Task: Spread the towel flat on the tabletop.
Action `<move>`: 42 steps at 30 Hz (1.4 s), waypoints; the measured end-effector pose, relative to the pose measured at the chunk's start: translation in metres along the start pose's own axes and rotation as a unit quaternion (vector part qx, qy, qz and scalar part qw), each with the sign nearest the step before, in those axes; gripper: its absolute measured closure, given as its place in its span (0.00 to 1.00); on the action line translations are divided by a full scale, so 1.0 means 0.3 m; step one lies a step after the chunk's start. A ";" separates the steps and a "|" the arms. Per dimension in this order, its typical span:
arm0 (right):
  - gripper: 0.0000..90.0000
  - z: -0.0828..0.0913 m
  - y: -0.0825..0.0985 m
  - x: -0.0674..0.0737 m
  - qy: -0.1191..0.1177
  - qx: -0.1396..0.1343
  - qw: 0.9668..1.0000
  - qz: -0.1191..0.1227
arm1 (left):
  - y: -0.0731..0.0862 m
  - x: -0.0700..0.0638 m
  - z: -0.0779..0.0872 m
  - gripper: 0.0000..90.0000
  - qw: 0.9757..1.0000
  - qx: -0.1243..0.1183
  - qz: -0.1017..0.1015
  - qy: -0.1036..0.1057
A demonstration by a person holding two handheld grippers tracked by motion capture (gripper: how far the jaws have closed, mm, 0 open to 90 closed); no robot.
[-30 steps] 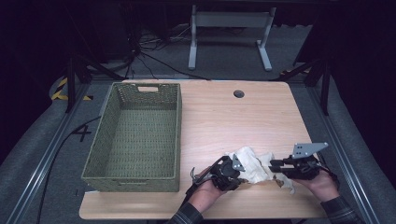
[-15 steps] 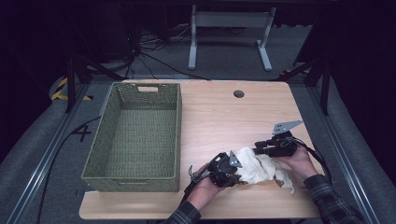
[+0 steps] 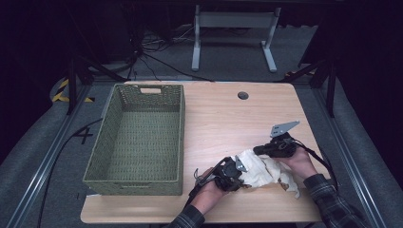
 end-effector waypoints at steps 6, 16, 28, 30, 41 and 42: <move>0.96 0.105 -0.044 -0.018 0.037 -0.034 0.999 0.007 | 0.000 0.000 0.000 0.81 1.000 0.000 0.000 -0.001; 0.96 0.208 -0.111 -0.103 0.133 -0.058 0.989 0.022 | 0.001 0.000 0.000 0.81 1.000 0.000 -0.001 -0.003; 0.78 0.049 -0.094 -0.180 0.103 -0.050 0.993 -0.021 | 0.003 -0.002 0.001 0.80 1.000 0.001 0.003 0.000; 0.78 0.075 -0.087 -0.198 0.110 -0.059 0.992 -0.031 | 0.003 -0.002 0.001 0.80 1.000 0.001 0.002 0.002; 0.79 0.032 0.056 -0.257 0.110 0.002 0.992 -0.060 | 0.003 -0.001 0.001 0.80 1.000 0.002 0.001 0.002; 0.78 0.029 0.061 -0.246 0.105 0.003 0.993 -0.059 | 0.003 -0.001 0.001 0.80 1.000 0.001 0.001 0.001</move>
Point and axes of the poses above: each handheld gripper's, and its own axes: z roughly backward along the jaws, y roughly out of its underside, x roughly to its left, the point moved 10 cm from there along -z, roughly forward along the jaws, and after that the axes turned 1 degree about x, right-handed, at the moved point
